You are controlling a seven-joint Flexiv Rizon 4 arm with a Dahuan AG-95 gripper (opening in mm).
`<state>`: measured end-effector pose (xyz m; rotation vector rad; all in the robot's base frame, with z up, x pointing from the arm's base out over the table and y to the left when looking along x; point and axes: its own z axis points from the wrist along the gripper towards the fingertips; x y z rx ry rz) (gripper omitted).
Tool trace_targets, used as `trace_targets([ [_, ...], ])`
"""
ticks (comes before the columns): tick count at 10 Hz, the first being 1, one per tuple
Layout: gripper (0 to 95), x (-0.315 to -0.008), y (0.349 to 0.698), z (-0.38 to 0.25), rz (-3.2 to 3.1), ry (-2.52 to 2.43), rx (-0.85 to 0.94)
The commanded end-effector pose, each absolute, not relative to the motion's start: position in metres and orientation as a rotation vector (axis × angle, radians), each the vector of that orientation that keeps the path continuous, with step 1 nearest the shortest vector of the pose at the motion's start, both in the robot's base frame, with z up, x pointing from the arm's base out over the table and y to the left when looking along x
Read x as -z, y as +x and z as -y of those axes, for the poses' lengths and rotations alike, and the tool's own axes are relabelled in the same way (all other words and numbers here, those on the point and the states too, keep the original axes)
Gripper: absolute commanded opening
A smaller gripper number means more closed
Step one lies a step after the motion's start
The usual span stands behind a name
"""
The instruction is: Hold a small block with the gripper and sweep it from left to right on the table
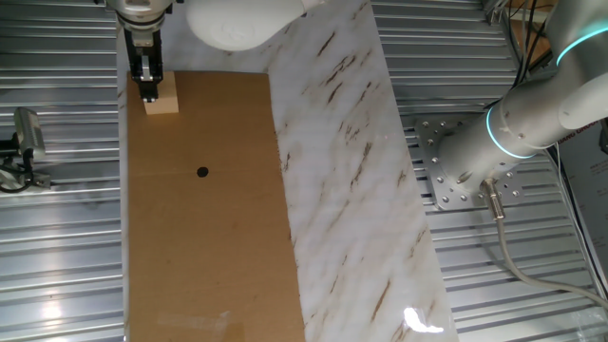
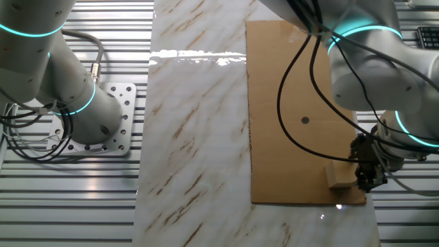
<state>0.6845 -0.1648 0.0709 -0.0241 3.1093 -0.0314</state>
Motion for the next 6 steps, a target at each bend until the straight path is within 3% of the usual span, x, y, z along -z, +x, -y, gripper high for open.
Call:
trace_targets([
  [1,57.0,-0.0709,0.6845,0.1647,-3.11,-0.024,0.031],
  [5,57.0,-0.0652,0.6877,0.1679,-3.062,-0.073,0.034],
  [6,95.0,-0.0647,0.6879,0.168,-3.056,-0.071,0.037],
])
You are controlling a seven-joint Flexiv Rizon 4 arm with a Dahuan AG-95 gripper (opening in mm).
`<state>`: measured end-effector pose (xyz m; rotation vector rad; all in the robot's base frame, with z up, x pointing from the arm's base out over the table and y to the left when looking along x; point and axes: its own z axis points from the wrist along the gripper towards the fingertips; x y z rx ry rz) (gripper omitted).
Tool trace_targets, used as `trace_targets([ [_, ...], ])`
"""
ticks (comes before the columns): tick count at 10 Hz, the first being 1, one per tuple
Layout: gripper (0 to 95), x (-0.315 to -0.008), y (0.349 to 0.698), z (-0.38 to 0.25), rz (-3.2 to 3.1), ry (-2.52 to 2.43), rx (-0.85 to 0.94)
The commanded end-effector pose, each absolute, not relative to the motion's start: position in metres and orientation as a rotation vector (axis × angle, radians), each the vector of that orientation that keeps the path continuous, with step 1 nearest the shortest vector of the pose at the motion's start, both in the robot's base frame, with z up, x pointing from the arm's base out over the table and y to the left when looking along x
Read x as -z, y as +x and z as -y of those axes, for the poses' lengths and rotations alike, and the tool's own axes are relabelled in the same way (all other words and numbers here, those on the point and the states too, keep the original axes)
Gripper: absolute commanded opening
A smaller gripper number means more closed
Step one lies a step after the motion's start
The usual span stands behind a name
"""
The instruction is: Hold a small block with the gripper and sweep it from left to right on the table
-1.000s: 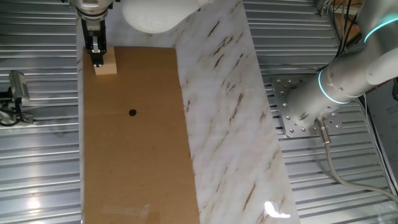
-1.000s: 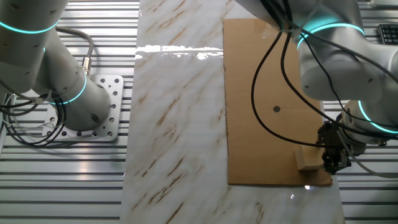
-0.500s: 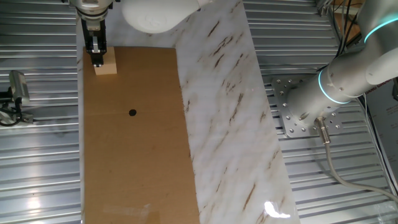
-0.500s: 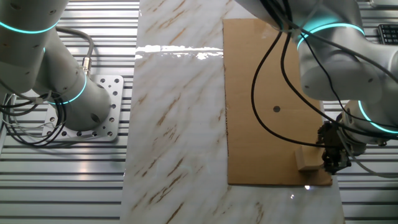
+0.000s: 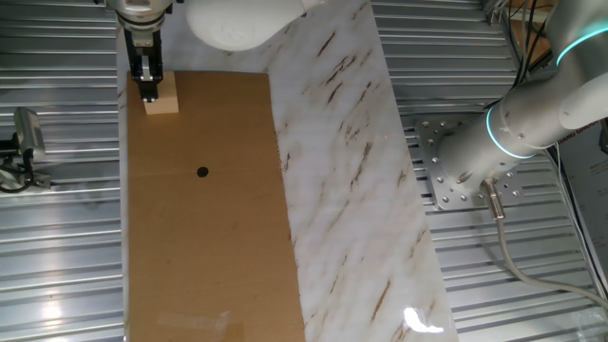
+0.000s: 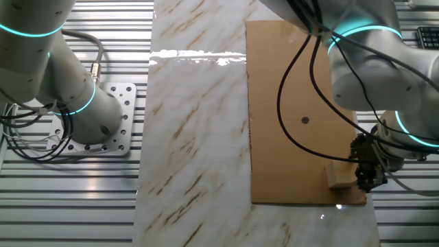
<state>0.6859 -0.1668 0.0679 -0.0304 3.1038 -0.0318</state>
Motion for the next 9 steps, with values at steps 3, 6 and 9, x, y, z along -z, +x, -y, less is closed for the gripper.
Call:
trace_targets([
  [3,95.0,-0.0626,0.6882,0.1681,-3.052,-0.071,0.036],
  [6,95.0,-0.0624,0.6882,0.1682,-3.054,-0.093,0.02],
  [9,76.0,-0.0571,0.6886,0.1685,-3.055,-0.093,0.016],
])
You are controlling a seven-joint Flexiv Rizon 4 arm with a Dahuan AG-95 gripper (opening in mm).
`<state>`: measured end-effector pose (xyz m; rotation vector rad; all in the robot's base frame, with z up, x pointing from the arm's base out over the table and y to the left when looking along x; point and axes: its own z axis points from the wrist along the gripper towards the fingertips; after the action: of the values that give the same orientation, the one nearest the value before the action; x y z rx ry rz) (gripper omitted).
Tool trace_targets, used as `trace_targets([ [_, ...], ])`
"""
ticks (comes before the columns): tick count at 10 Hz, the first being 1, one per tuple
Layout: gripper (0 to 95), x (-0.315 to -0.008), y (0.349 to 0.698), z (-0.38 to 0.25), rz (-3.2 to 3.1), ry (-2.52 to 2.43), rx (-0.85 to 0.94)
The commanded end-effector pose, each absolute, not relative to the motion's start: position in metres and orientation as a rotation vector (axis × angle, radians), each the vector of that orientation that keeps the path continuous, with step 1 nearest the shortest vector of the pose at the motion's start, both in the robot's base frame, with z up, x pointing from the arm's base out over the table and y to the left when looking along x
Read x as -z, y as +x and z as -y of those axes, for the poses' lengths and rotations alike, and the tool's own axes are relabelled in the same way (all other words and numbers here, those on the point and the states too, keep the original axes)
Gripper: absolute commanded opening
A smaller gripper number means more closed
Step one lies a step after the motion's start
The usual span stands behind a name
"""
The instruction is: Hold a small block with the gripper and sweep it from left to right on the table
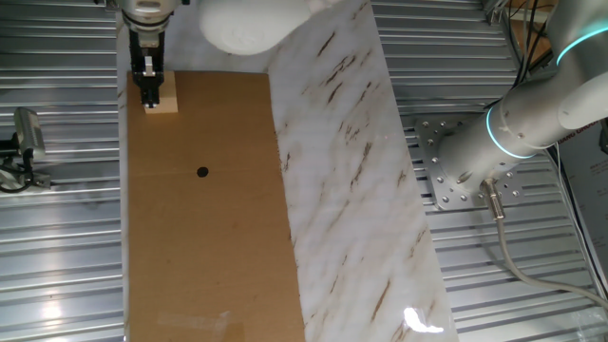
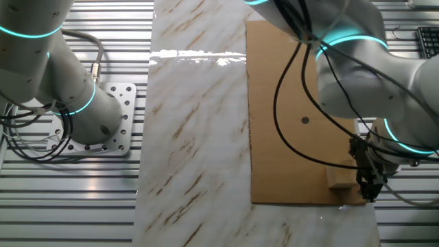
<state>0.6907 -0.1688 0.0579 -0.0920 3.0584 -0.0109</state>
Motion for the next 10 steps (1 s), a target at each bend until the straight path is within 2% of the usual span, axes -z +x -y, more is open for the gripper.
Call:
trace_targets([
  [1,76.0,-0.0537,0.6887,0.1686,-3.054,-0.096,0.013],
  [6,76.0,-0.0488,0.6889,0.1685,-3.061,-0.084,0.002],
  [7,57.0,-0.0471,0.689,0.1684,-3.062,-0.082,0.003],
  [8,57.0,-0.0463,0.689,0.1684,-3.064,-0.076,0.003],
  [10,19.0,-0.0459,0.689,0.1683,-3.071,-0.067,-0.001],
])
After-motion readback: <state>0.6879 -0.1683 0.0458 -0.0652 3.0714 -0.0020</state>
